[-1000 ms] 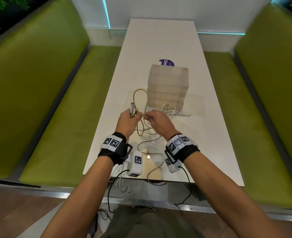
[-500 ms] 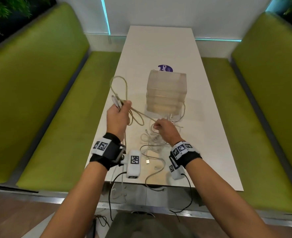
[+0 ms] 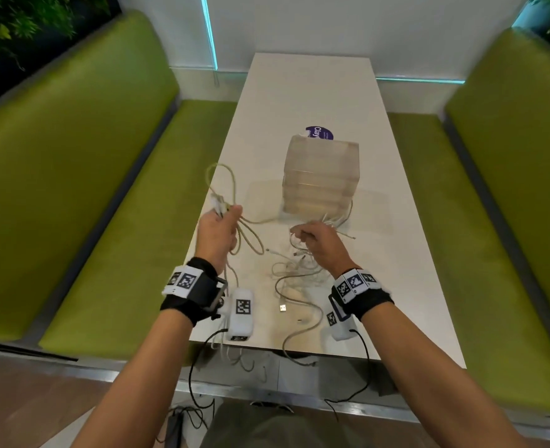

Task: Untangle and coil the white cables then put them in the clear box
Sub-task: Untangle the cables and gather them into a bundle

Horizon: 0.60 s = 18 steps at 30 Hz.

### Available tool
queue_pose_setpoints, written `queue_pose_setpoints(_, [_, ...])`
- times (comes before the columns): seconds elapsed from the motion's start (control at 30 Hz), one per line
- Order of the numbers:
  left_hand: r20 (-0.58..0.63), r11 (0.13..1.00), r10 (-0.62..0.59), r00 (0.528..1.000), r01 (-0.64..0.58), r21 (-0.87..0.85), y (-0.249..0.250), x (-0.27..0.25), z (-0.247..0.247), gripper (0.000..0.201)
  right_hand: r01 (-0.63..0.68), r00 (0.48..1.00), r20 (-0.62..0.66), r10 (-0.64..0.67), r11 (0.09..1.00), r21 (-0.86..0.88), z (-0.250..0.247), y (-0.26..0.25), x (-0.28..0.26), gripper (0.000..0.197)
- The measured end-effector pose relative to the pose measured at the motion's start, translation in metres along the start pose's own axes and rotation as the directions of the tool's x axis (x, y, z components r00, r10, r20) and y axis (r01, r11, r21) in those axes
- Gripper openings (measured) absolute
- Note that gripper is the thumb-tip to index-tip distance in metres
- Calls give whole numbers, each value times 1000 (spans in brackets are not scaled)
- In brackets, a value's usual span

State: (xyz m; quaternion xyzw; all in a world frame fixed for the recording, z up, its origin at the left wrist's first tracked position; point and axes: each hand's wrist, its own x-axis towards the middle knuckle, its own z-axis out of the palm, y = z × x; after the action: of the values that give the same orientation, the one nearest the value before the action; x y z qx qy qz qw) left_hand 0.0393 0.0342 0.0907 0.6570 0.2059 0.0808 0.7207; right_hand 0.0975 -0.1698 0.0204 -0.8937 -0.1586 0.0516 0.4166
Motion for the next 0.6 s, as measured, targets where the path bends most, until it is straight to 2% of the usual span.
queue_pose_setpoints(0.07, [80,991,-43,996,32,133,-14,-4,15,29,49,999,-2,-49,999,20,3,-9,-2,26])
queue_pose_setpoints(0.2, [234,958,-35,972,-34,283,-30,-14,37,32,151,989,-6,-151,989,-10,4,-22,-4,22])
queue_pose_setpoints(0.3, [248,947,-51,968,-31,318,-32,-17,43,36,137,990,-20,-137,990,-23,1,-22,-2,21])
queue_pose_setpoints(0.43, [275,911,-47,960,-71,406,-31,-16,42,30,105,994,-5,-105,994,7,-1,-23,-2,21])
queue_pose_setpoints(0.6, [314,834,-3,950,-171,524,-20,-15,40,33,138,990,-26,-138,990,-13,-1,-21,1,17])
